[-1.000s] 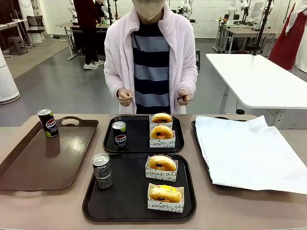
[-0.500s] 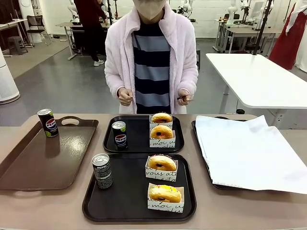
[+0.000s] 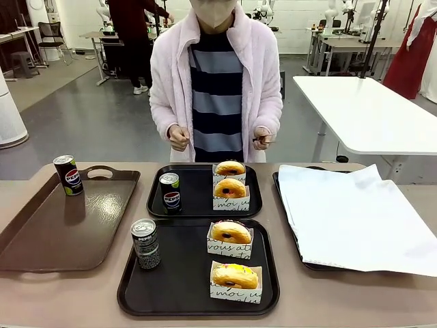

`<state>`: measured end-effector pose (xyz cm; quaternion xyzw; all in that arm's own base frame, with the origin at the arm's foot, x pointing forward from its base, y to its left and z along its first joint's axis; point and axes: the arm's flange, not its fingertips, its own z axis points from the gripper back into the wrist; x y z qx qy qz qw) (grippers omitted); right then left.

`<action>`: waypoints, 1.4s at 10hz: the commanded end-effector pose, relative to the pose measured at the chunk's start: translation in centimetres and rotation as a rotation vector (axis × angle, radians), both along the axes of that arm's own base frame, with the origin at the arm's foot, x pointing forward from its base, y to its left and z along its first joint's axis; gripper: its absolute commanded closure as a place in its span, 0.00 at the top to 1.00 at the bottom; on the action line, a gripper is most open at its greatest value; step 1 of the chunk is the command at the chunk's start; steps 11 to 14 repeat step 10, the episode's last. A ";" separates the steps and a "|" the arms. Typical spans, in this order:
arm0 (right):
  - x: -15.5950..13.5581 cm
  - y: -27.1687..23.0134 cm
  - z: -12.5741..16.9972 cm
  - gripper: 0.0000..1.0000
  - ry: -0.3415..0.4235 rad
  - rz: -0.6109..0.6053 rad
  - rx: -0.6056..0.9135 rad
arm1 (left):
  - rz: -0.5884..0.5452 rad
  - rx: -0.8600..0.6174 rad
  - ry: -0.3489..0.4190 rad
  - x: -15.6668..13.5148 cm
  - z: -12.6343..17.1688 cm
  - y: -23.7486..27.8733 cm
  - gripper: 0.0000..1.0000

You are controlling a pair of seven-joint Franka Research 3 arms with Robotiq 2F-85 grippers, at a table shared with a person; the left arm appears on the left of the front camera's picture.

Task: Set up donuts and drinks on trays.
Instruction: Pick up one Pepsi coke from the Handle tray and place it on the Flat Tray without a Pepsi coke.

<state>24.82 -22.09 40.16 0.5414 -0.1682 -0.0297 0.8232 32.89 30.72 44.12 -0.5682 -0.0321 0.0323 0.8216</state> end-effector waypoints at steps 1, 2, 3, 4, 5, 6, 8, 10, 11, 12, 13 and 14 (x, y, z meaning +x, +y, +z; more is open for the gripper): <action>0.1 0.0 0.1 1.00 -0.014 0.001 0.009 | 0.001 -0.003 -0.008 -0.2 0.2 -0.2 1.00; 0.1 0.0 0.1 1.00 -0.014 0.001 0.009 | 0.001 -0.003 -0.008 -0.2 0.2 -0.2 1.00; 0.1 0.0 0.1 1.00 -0.014 0.001 0.009 | 0.001 -0.003 -0.008 -0.2 0.2 -0.2 1.00; 0.1 0.0 0.1 1.00 -0.014 0.001 0.009 | 0.001 -0.003 -0.008 -0.2 0.2 -0.2 1.00; 0.1 0.0 0.1 1.00 -0.014 0.001 0.009 | 0.001 -0.003 -0.008 -0.2 0.2 -0.2 1.00; 0.1 0.0 0.1 1.00 -0.014 0.001 0.009 | 0.001 -0.003 -0.008 -0.2 0.2 -0.2 1.00; 0.1 0.0 0.1 1.00 -0.014 0.001 0.009 | 0.001 -0.003 -0.008 -0.2 0.2 -0.2 1.00; 0.1 0.0 0.1 1.00 -0.014 0.001 0.009 | 0.001 -0.003 -0.008 -0.2 0.2 -0.2 1.00; 0.1 0.0 0.1 1.00 -0.014 0.001 0.009 | 0.001 -0.003 -0.008 -0.2 0.2 -0.2 1.00; 0.1 0.0 0.1 1.00 -0.014 0.001 0.009 | 0.001 -0.003 -0.008 -0.2 0.2 -0.2 1.00; 0.1 0.0 0.1 1.00 -0.014 0.001 0.009 | 0.001 -0.003 -0.008 -0.2 0.2 -0.2 1.00; 0.1 0.0 0.1 1.00 -0.014 0.001 0.009 | 0.001 -0.003 -0.008 -0.2 0.2 -0.2 1.00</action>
